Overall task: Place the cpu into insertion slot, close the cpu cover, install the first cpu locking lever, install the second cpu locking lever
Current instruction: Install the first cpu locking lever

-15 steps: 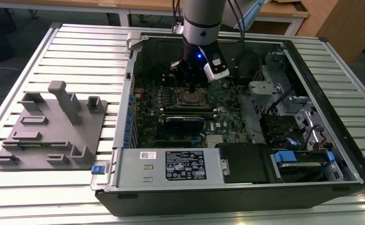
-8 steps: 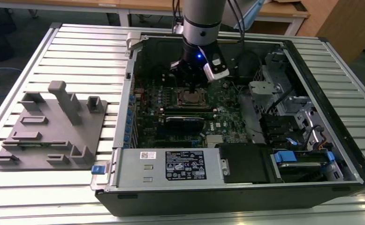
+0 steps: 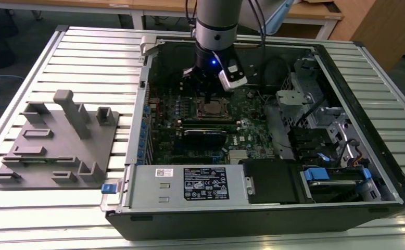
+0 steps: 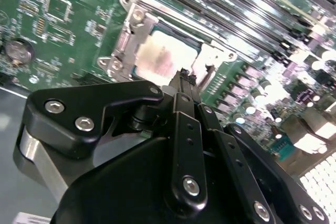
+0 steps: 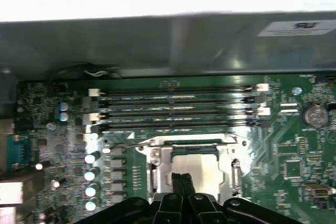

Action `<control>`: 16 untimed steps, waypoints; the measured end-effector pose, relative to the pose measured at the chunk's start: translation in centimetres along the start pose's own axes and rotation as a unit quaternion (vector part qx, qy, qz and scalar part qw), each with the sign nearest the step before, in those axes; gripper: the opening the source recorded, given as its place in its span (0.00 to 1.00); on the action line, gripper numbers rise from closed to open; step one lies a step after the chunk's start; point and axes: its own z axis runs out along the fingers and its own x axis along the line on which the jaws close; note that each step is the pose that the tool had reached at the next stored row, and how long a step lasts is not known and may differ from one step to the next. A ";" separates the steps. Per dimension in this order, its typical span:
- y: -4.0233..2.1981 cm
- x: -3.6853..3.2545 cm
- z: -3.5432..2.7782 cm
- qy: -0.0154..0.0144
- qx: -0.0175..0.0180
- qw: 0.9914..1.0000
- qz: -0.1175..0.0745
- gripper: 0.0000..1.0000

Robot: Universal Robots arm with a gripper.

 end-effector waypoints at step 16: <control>-0.04 1.51 -0.99 0.000 0.000 1.000 0.000 0.11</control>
